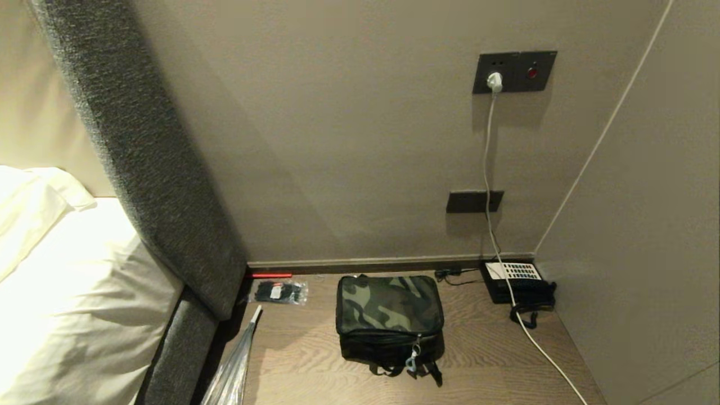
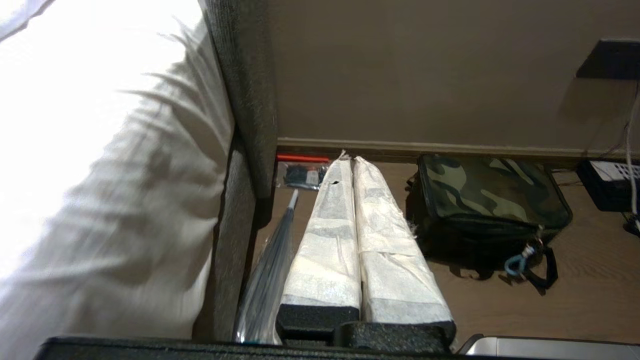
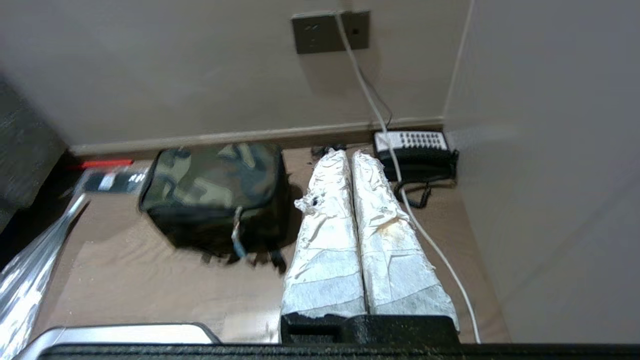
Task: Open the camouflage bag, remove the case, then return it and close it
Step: Open the top of the storage box
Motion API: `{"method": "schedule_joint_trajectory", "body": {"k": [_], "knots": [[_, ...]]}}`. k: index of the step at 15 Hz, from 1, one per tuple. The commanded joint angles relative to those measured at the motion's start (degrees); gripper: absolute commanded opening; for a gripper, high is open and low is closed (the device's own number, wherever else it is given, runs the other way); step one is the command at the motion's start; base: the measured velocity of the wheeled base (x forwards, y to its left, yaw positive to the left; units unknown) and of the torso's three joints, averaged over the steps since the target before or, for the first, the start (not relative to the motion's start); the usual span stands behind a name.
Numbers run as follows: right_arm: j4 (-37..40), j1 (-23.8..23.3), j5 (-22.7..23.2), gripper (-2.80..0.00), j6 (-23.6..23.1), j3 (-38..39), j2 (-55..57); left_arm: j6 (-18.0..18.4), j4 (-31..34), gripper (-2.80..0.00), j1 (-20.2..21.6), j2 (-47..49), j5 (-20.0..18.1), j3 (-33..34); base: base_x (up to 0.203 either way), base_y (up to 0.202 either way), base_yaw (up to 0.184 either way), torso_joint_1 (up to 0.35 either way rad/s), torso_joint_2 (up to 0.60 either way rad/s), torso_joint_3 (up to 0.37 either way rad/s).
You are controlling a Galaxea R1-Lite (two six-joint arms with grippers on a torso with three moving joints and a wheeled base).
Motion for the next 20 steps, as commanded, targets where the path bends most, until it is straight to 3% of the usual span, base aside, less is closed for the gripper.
{"method": "schedule_joint_trajectory", "body": {"k": [1, 6, 14, 20], "knots": [[0.0, 0.0, 0.0, -2.80, 0.0, 0.5, -1.7, 0.0, 0.0, -2.80, 0.0, -0.1, 0.0, 0.0, 0.197, 0.000, 0.001, 0.001, 0.00, 0.003], [0.0, 0.0, 0.0, -2.80, 0.0, 0.5, -1.7, -0.2, 0.0, -2.80, -0.1, -0.1, 0.0, 0.0, 0.095, 0.000, 0.000, 0.001, 0.00, 0.001], [0.0, 0.0, 0.0, -2.80, 0.0, 0.5, -1.7, 0.1, 0.1, -2.80, 0.0, -0.1, 0.0, 0.0, -0.168, 0.000, 0.000, 0.003, 0.00, 0.003], [0.0, 0.0, 0.0, -2.80, 0.0, 0.5, -1.7, 0.0, -0.2, -2.80, 0.0, -0.1, 0.0, 0.0, 0.001, 0.010, -0.001, 0.000, 0.00, 0.000]]}}
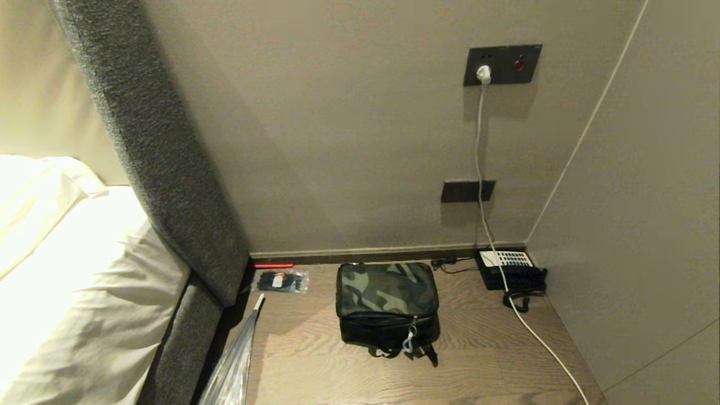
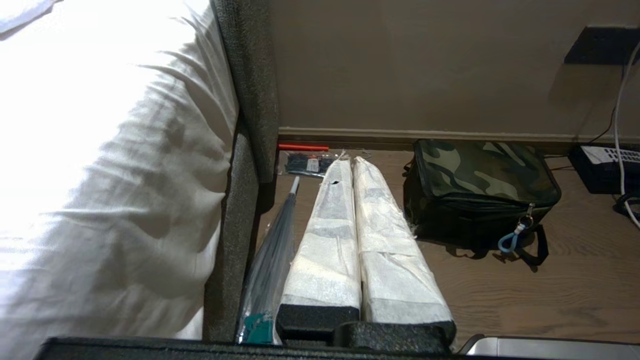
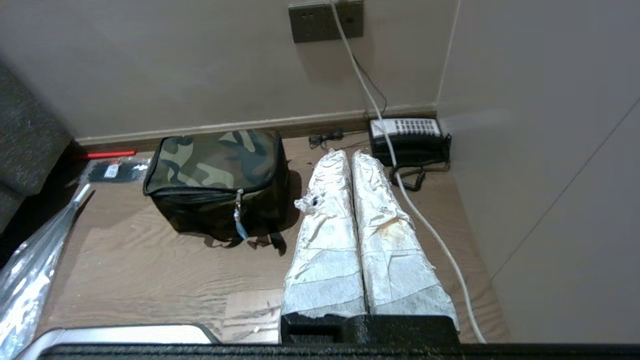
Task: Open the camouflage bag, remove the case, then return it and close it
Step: Open the top of the storage box
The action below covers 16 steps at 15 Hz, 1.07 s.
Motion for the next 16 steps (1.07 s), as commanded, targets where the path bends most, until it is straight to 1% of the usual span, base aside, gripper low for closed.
{"method": "schedule_joint_trajectory", "body": {"k": [1, 7, 10, 11, 16], "knots": [[-0.1, 0.0, 0.0, -2.80, 0.0, 0.5, -1.7, 0.0, 0.0, -2.80, 0.0, -0.1, 0.1, 0.0, 0.002, 0.083, 0.010, 0.002, -0.01, 0.002], [-0.1, 0.0, 0.0, -2.80, 0.0, 0.5, -1.7, 0.0, 0.0, -2.80, 0.0, -0.1, 0.1, 0.0, 0.001, 0.162, 0.002, 0.004, 0.00, 0.004], [-0.1, 0.0, 0.0, -2.80, 0.0, 0.5, -1.7, 0.1, 0.1, -2.80, -0.1, -0.1, 0.1, 0.0, 0.000, 0.000, 0.000, 0.000, 0.00, 0.000], [-0.1, 0.0, 0.0, -2.80, 0.0, 0.5, -1.7, 0.1, 0.1, -2.80, 0.0, -0.1, 0.1, 0.0, 0.078, -0.008, -0.003, -0.001, 0.00, 0.005], [-0.1, 0.0, 0.0, -2.80, 0.0, 0.5, -1.7, 0.1, 0.1, -2.80, 0.0, -0.1, 0.1, 0.0, 0.190, -0.001, -0.001, 0.002, 0.00, 0.003]]}}
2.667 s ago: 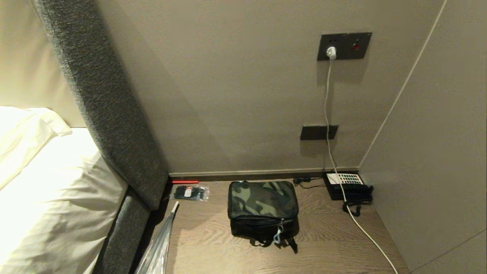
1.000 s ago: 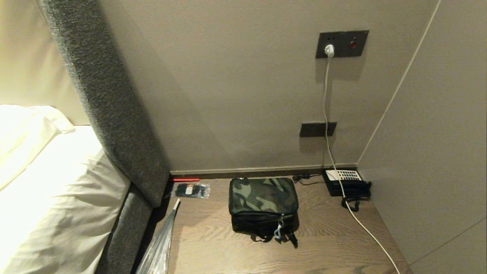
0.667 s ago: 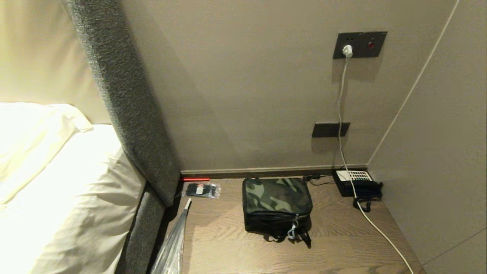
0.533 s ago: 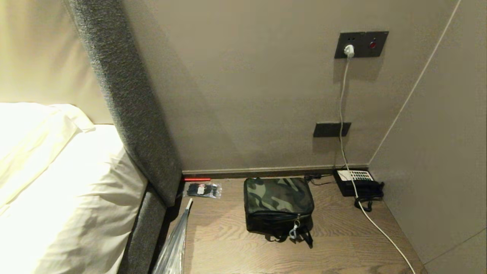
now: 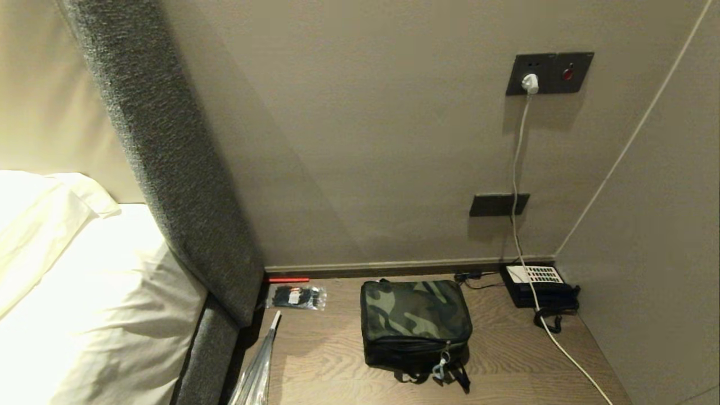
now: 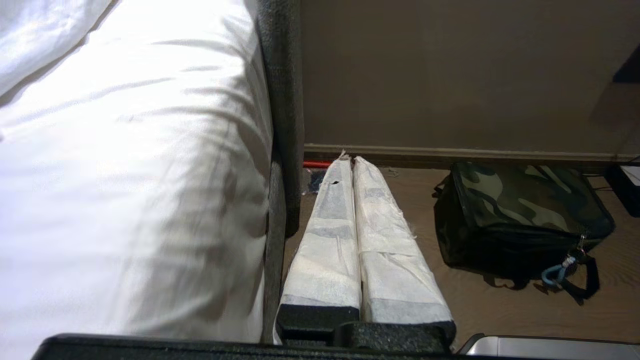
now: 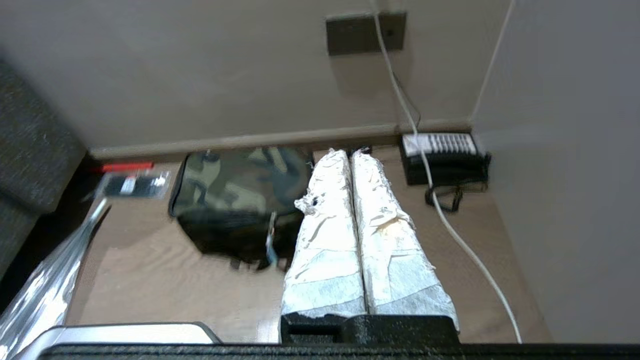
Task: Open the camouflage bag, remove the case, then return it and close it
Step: Open the top of the storage box
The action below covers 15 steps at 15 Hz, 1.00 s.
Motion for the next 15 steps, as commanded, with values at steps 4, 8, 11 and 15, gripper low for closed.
{"method": "schedule_joint_trajectory", "body": {"k": [4, 8, 11, 15], "knots": [[0.0, 0.0, 0.0, -2.80, 0.0, 0.5, -1.7, -0.1, 0.1, -2.80, 0.0, -0.1, 0.0, 0.0, 0.157, 0.000, -0.001, 0.000, 0.00, 0.000], [0.0, 0.0, 0.0, -2.80, 0.0, 0.5, -1.7, -0.2, 0.1, -2.80, 0.0, -0.1, 0.0, 0.0, 0.000, 0.000, 0.000, -0.002, 0.00, -0.035], [0.0, 0.0, 0.0, -2.80, 0.0, 0.5, -1.7, -0.3, 0.1, -2.80, 0.0, -0.1, 0.0, 0.0, 0.000, 0.000, 0.000, 0.001, 0.00, -0.187], [0.0, 0.0, 0.0, -2.80, 0.0, 0.5, -1.7, -0.3, 0.1, -2.80, 0.0, -0.1, 0.0, 0.0, 0.000, 0.000, 0.000, 0.002, 0.00, -0.197]]}}
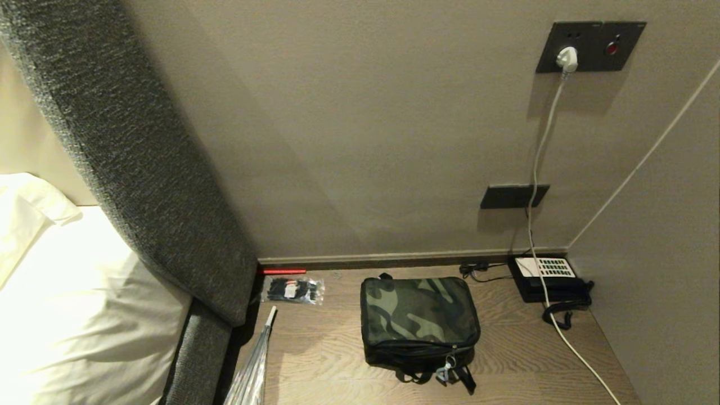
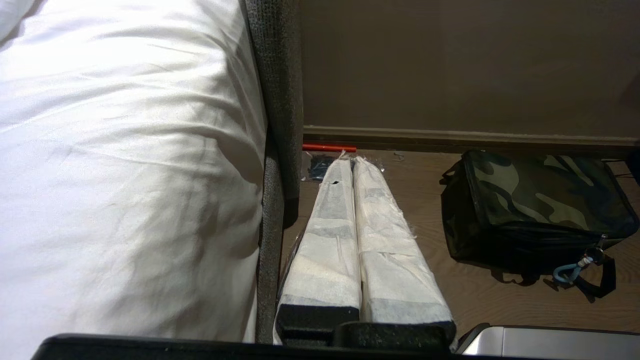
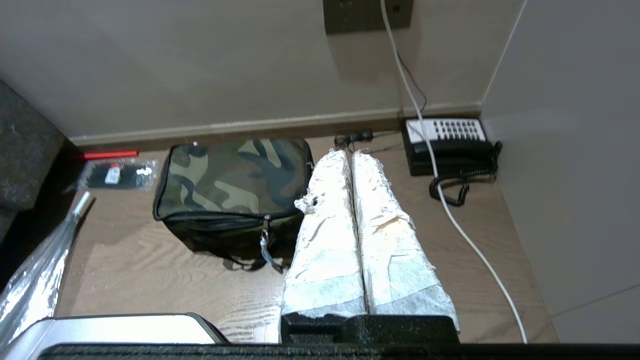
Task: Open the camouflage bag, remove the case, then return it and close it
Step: Open the top of the storage box
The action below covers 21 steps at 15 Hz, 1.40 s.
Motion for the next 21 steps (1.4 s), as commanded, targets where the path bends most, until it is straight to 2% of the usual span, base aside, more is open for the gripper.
{"method": "schedule_joint_trajectory", "body": {"k": [1, 21], "knots": [[0.0, 0.0, 0.0, -2.80, 0.0, 0.5, -1.7, 0.0, 0.0, -2.80, 0.0, -0.1, 0.0, 0.0, 0.000, 0.000, 0.000, 0.001, 0.00, -0.196], [0.0, 0.0, 0.0, -2.80, 0.0, 0.5, -1.7, -0.1, -0.1, -2.80, 0.0, -0.1, 0.0, 0.0, 0.000, 0.000, 0.000, 0.002, 0.00, -0.197]]}}
